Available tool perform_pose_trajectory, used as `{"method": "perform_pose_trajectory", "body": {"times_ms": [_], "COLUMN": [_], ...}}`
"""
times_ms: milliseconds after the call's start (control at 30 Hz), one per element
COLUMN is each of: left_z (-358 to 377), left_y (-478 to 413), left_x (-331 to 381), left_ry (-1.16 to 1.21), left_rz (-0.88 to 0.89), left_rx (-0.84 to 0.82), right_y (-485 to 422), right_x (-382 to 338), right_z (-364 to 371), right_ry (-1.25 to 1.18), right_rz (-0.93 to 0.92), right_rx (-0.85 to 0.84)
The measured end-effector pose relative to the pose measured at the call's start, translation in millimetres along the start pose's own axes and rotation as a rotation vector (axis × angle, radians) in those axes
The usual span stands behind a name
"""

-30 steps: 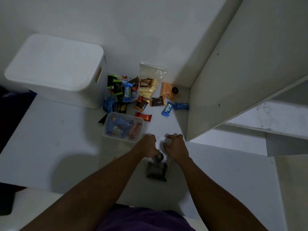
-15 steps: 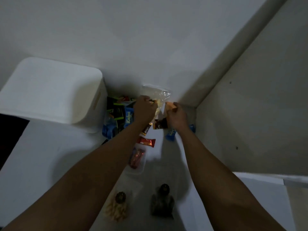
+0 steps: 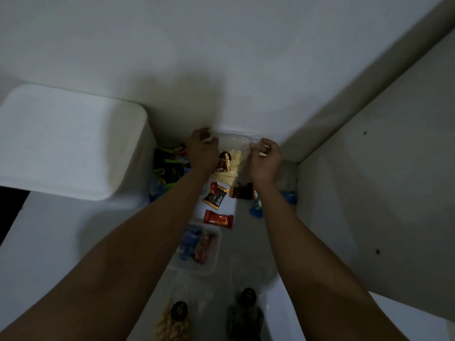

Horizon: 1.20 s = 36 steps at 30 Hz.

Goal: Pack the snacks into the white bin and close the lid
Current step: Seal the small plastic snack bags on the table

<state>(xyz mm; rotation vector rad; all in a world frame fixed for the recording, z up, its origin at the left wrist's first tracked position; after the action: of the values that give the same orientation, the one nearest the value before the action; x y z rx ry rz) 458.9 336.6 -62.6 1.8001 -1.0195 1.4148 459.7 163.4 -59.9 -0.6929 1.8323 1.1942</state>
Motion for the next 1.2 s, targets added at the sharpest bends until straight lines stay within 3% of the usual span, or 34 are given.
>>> {"method": "perform_pose_trajectory", "body": {"times_ms": [167, 433, 633, 1033, 1200], "left_z": [-18, -55, -103, -211, -251], "left_y": [19, 58, 86, 110, 107], "left_x": [51, 132, 188, 253, 263], "left_ry": [-0.058, 0.067, 0.187, 0.492, 0.530], "left_rz": [0.228, 0.373, 0.437, 0.434, 0.456], "left_rx": [0.031, -0.025, -0.109, -0.249, -0.201], "right_y": [31, 96, 156, 285, 320], "right_x": [-25, -88, -132, -171, -182], "right_z": [-22, -62, -87, -54, -35], "right_ry": [-0.014, -0.071, -0.083, -0.118, -0.079], "right_rz": [-0.121, -0.334, -0.433, -0.403, -0.487], "right_rx": [0.051, 0.009, -0.068, -0.319, -0.232]}}
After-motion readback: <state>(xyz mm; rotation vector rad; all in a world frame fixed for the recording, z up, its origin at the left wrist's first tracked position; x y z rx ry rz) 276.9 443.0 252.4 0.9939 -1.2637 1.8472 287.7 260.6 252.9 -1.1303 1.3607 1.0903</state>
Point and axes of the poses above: each hand's wrist, its own y-axis away from the middle knuckle, its own z-axis out of the palm, x = y × z, the point moved 4 cm from there along -y, towards the middle knuckle, and after that the axes turned 15 degrees about z, right-handed, at the moved point
